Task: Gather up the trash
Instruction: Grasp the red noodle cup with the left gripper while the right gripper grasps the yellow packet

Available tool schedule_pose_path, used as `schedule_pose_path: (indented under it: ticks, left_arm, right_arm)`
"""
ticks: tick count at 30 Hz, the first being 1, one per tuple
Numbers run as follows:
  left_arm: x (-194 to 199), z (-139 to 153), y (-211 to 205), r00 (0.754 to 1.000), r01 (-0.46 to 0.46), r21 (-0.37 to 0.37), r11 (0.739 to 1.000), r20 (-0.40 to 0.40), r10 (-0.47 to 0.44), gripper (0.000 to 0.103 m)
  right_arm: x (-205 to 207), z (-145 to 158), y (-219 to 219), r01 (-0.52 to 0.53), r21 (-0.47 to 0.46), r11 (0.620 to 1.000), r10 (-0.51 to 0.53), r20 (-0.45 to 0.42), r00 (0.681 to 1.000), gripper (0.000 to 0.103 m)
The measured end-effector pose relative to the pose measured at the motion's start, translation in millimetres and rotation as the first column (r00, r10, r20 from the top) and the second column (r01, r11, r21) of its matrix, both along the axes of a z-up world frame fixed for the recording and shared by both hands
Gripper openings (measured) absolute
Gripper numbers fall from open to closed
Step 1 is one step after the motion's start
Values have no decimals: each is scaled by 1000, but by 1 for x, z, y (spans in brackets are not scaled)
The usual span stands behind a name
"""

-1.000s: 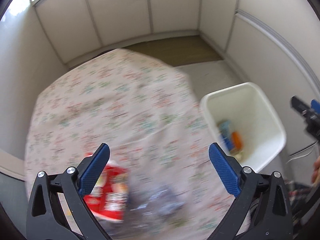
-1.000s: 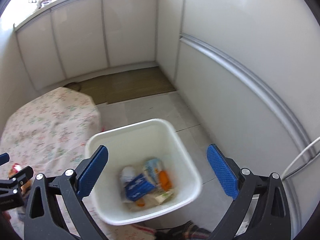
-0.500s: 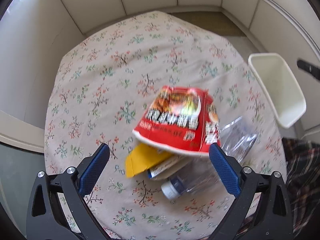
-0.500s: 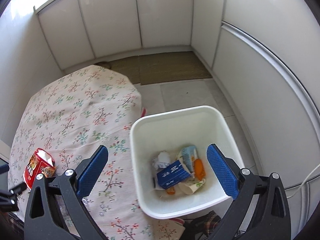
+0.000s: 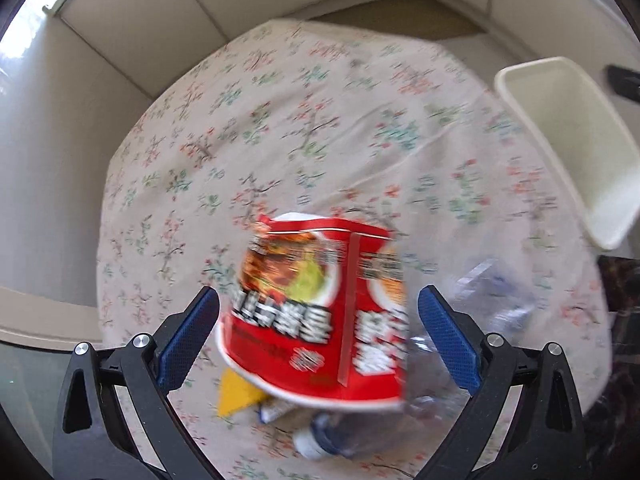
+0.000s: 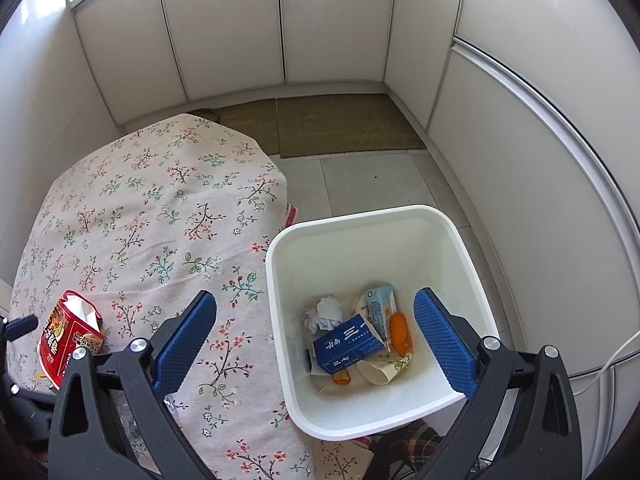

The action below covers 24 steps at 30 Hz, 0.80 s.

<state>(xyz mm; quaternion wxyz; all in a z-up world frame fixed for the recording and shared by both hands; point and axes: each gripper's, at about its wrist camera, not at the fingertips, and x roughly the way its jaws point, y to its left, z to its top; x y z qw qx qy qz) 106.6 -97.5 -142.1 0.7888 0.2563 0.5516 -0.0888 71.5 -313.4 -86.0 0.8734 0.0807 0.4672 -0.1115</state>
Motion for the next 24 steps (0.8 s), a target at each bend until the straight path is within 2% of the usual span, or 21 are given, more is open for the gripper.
schedule_pose_path:
  ticks: [2,3,6,8,11,12,15,17,18,19,21,24]
  left_arm:
    - [9,-3,13,1000,-24,-20,1000,-21,23,95]
    - [12,-2,23,999,-40,-47,998,-29,38,85]
    - [17,6,50,996,-84,-134,987,-33,80,85]
    - [18,14,71,994,-112,-209,971,-36,107,83]
    - [18,28,106,982,-184,-313,932,-28,185,78]
    - [17,35,118,978,-202,-369,907,-17,210,72]
    - [16,47,149,959,-260,-468,844,-23,283,67]
    - [13,50,159,956,-258,-497,828,-4,295,64]
    - [11,52,164,951,-262,-508,821,8,309,58]
    - [9,54,172,938,-289,-504,814,23,346,57]
    - [8,52,188,919,-343,-505,792,-4,395,56]
    - [9,40,211,904,-395,-429,812,-26,426,54]
  right_arm:
    - [0,3,4,-22,21,1000,22,23,999,96]
    - [0,6,7,-43,46,998,41,45,998,96]
    - [3,11,20,-108,102,989,100,85,991,96]
    - [7,9,32,-159,143,977,148,87,985,96]
    - [12,4,56,-243,170,955,233,76,969,96]
    - [13,3,65,-272,166,948,263,74,962,96]
    - [16,-4,101,-396,159,905,393,51,918,96]
    - [16,-12,123,-452,136,881,454,19,891,96]
    - [16,-15,131,-467,118,876,470,1,882,96]
    - [17,-20,140,-481,100,871,485,-19,874,96]
    - [18,-26,149,-492,85,866,497,-43,867,96]
    - [20,-29,155,-495,89,864,500,-42,865,96]
